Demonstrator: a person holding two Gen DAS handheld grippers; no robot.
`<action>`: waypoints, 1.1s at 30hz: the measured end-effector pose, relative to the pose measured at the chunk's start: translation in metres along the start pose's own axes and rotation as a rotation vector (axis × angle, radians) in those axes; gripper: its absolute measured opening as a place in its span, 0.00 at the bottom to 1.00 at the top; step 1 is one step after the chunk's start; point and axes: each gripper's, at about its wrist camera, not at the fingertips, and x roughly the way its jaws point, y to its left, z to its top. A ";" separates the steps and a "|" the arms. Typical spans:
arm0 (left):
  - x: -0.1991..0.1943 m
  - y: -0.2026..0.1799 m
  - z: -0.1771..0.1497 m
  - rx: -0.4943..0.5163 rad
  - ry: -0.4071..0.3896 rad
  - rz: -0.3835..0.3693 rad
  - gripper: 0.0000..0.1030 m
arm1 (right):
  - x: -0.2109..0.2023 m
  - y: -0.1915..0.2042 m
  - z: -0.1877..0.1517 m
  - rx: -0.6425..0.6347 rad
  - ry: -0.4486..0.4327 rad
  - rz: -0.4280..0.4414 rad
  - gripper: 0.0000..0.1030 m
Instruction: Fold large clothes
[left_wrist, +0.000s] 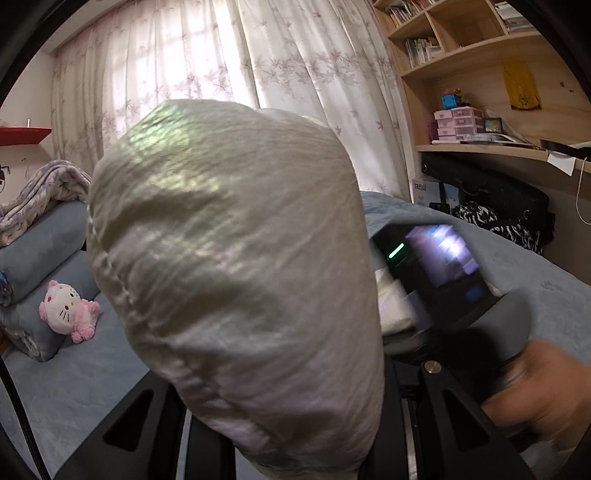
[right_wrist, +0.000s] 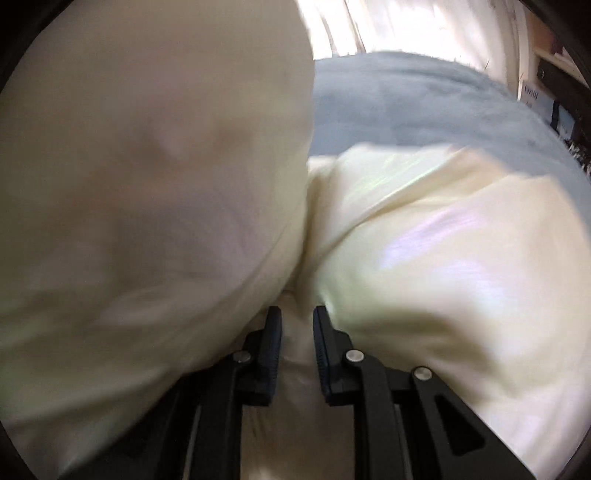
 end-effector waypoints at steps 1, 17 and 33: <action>0.000 -0.004 0.001 0.009 0.004 0.001 0.22 | -0.012 -0.007 -0.003 0.013 -0.026 -0.007 0.17; 0.016 -0.114 -0.011 0.397 0.039 0.049 0.27 | -0.085 -0.125 -0.035 0.253 -0.150 -0.114 0.17; 0.028 -0.205 -0.074 0.839 0.012 0.138 0.37 | -0.148 -0.178 -0.041 0.372 -0.271 -0.063 0.49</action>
